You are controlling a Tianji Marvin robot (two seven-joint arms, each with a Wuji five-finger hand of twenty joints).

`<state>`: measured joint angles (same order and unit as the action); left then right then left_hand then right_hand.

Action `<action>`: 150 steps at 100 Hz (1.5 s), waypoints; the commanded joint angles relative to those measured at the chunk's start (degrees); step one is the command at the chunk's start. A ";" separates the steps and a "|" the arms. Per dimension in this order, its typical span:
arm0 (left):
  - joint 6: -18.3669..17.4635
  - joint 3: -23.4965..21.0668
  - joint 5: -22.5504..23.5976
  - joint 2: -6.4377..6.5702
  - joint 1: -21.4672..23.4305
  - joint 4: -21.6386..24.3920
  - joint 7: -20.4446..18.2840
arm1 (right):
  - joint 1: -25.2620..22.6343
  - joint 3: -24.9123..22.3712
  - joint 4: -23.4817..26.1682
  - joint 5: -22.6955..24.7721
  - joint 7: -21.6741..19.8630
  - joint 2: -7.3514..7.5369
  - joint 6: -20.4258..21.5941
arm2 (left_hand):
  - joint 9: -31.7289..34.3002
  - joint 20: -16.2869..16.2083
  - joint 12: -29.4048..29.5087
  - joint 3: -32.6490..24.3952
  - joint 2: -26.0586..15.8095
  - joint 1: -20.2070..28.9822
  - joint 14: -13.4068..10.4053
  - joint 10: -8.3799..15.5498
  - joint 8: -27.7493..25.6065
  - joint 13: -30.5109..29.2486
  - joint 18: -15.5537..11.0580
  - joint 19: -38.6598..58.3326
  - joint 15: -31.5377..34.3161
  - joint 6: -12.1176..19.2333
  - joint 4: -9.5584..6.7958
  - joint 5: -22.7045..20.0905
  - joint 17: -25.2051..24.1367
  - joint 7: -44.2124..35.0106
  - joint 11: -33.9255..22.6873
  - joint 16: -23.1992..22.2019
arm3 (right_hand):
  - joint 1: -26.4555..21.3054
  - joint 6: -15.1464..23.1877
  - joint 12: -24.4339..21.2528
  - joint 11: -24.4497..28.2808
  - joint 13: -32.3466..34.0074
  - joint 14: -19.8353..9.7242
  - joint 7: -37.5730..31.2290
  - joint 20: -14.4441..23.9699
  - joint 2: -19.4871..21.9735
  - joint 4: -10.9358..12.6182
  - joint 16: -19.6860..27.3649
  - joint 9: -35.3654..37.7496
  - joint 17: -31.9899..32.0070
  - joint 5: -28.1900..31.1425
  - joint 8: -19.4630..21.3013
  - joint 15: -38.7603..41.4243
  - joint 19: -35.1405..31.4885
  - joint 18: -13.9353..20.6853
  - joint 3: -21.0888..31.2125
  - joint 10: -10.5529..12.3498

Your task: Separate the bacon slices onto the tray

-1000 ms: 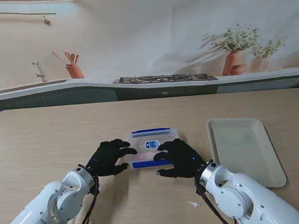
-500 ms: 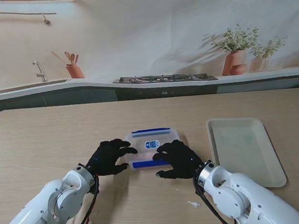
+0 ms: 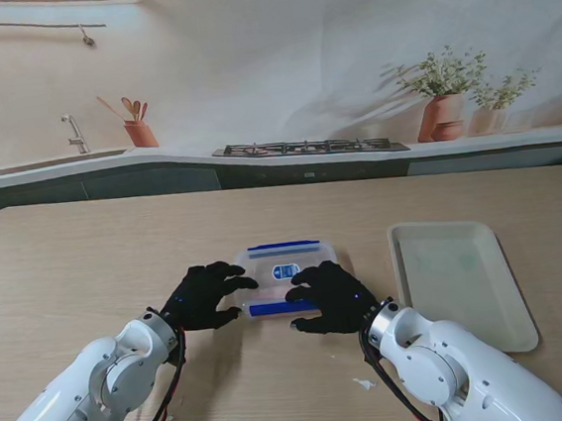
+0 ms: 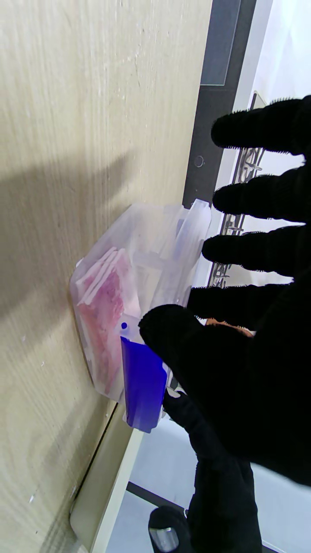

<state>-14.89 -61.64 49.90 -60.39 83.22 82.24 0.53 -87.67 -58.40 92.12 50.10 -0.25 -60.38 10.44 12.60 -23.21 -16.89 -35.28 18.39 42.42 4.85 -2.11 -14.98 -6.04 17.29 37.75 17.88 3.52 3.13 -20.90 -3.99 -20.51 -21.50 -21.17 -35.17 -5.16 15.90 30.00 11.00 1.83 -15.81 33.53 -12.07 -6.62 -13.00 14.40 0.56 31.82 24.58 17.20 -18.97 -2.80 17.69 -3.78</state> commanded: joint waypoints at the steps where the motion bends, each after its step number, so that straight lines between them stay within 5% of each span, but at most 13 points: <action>1: 0.56 0.18 0.23 0.16 0.79 -0.46 -1.62 | -0.48 0.49 -0.53 -0.06 -1.61 -0.14 -0.09 | 0.42 1.19 -0.51 -1.78 -0.27 -0.86 -0.64 0.39 -0.86 -0.20 -1.33 2.13 0.03 -2.51 -0.44 -2.48 -0.55 -2.51 -0.81 0.74 | 0.21 -2.66 0.37 1.34 -0.90 -1.92 -6.49 0.41 0.09 3.78 -0.32 -1.54 0.81 6.67 2.90 0.45 1.97 1.62 1.34 0.79; 86: 1.77 0.20 -0.07 0.26 0.93 0.02 -2.91 | 0.69 1.71 -0.60 -1.04 -4.18 0.22 1.19 | 0.41 1.54 -0.43 -1.06 -0.97 -0.50 -0.19 0.54 -0.77 -0.11 -1.50 2.17 -0.12 -2.49 -0.24 -2.38 -0.52 -2.37 -0.64 0.86 | 1.35 -0.59 0.24 1.15 -1.92 -2.72 -10.65 0.46 -0.74 3.05 -0.14 -1.94 1.90 14.24 7.31 0.08 2.40 2.12 5.49 2.01; 150: 2.25 0.43 -0.23 0.32 0.72 0.02 -3.57 | 1.36 2.48 -0.41 -3.47 -6.20 0.35 2.48 | 0.20 1.69 -0.08 -0.42 -1.29 -0.69 -0.65 -1.55 -0.65 -0.14 -1.50 2.19 -0.50 -2.50 -0.45 -2.05 -0.54 -2.15 0.00 1.02 | 1.32 -1.33 0.25 1.20 -2.25 -3.16 -17.39 0.67 -0.63 2.83 0.10 -1.10 2.63 19.23 16.06 -0.27 2.75 2.56 6.12 2.38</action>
<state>-13.14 -61.61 49.48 -60.24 83.28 83.33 -1.42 -85.53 -56.10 91.91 46.66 -5.48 -59.83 12.53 12.15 -22.61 -16.79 -35.28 18.32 42.42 4.87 -1.05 -14.86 -6.05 16.72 37.79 17.88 4.03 3.11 -20.19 -3.99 -19.77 -20.58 -21.16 -34.30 -7.25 15.80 30.00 10.88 0.38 -32.03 33.53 -12.19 -6.62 -13.00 13.06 2.10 49.71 39.37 17.05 -18.12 -1.64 22.51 -2.07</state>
